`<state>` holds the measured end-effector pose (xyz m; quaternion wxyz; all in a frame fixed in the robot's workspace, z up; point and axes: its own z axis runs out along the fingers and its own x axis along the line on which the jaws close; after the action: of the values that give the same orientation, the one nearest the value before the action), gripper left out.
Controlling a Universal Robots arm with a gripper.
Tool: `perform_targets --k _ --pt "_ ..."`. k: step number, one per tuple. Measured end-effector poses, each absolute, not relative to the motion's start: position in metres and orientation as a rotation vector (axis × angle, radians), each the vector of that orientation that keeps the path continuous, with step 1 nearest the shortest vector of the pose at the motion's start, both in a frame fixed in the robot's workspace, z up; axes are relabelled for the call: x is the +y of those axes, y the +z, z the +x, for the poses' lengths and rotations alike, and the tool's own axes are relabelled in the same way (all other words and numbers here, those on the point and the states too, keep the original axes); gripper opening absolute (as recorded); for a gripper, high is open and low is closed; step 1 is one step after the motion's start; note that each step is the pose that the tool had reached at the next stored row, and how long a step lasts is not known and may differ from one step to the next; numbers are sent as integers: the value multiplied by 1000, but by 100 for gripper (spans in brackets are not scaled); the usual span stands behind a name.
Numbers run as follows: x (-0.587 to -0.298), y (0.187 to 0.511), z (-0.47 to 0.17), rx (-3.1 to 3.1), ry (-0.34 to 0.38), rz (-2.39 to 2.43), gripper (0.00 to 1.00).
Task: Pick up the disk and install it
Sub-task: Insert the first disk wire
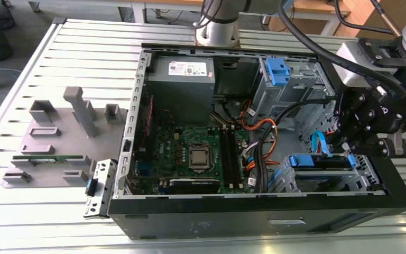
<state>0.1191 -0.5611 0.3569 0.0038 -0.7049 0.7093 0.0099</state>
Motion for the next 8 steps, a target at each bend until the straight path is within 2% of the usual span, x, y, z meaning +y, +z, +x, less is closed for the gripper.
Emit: perform_targets --k 8 --pt "-561 359 122 2223 31 -2209 23"
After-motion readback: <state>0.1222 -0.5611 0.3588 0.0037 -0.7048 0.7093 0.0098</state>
